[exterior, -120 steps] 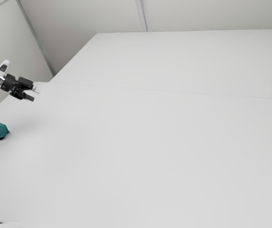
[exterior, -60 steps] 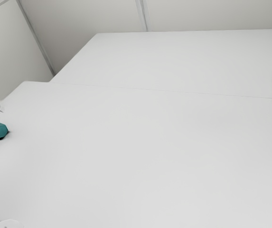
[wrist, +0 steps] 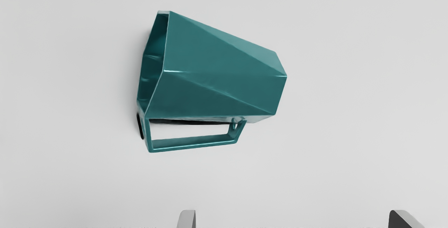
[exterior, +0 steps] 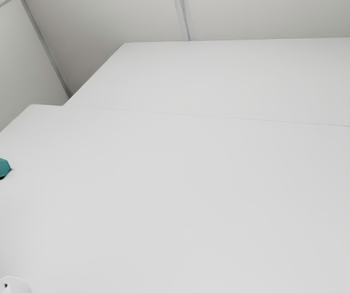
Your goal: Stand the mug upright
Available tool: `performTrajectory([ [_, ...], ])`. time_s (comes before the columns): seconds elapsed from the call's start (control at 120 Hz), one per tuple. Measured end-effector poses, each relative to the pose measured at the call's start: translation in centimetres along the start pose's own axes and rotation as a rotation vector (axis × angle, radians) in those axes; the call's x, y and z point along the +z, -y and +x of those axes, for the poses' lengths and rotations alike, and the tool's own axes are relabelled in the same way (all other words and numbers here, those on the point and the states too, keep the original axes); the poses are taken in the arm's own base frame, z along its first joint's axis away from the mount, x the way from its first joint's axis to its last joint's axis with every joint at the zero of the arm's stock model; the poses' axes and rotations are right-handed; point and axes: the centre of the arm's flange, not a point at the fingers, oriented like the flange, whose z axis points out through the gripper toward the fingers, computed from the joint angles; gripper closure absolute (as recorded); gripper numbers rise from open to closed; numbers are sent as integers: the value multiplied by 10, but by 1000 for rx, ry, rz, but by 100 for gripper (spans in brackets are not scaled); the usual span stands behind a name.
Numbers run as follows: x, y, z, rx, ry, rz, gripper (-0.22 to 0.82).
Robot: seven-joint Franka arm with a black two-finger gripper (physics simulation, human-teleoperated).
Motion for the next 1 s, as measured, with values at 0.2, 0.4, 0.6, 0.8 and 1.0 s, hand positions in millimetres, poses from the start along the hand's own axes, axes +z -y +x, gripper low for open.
performTrajectory([
  [0.2,17,22,-10,25,-68,-12,0],
  [0.4,41,34,1,58,-157,1,0],
  [0.6,64,41,13,78,-237,7,0],
  [0.8,97,40,29,95,-303,-17,0],
  [1.0,118,45,25,78,-322,-33,0],
])
